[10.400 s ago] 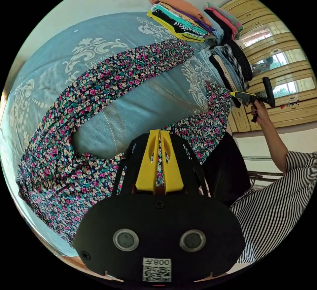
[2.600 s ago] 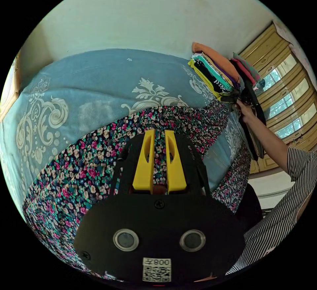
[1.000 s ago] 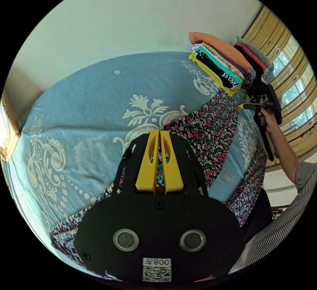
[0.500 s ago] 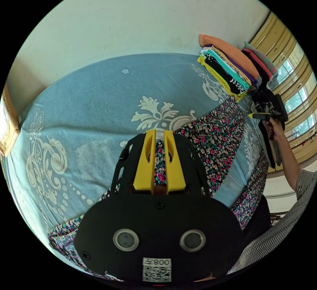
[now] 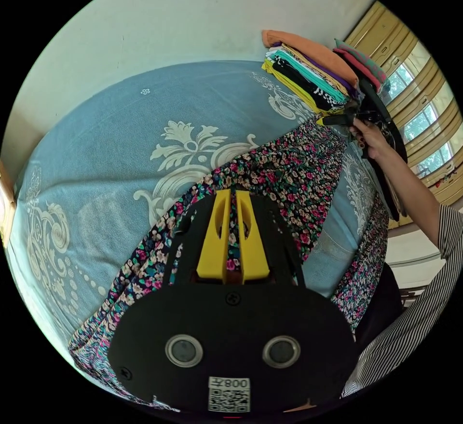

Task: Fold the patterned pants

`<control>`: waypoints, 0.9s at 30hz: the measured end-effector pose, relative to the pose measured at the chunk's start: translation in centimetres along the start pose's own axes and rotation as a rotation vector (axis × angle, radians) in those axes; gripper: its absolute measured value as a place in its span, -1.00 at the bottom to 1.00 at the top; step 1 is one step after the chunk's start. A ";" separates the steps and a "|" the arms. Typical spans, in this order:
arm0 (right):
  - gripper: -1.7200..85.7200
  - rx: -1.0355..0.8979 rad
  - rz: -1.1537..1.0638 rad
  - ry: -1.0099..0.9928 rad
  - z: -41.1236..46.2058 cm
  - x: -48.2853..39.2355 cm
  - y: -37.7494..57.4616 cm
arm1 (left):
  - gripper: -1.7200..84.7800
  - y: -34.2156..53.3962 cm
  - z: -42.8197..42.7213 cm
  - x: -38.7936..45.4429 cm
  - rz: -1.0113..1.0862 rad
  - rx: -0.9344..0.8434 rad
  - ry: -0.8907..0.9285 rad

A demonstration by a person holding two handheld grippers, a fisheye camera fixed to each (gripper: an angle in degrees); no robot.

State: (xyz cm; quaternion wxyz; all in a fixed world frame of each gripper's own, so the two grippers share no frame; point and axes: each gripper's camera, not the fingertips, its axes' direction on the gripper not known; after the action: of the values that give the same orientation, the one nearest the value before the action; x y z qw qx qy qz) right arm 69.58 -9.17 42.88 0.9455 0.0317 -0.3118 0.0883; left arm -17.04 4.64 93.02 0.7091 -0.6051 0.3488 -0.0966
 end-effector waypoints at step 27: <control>-0.92 -0.028 -0.307 -0.144 7.2 -13.5 -2.9 | -0.93 14.0 -8.2 -13.2 -0.359 0.084 -0.146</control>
State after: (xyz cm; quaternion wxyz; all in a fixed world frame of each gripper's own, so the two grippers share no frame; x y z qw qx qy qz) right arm 55.22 -14.88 40.63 0.9234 0.0719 -0.3714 -0.0642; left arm -35.74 9.05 84.82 0.7284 -0.6331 0.1784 -0.1919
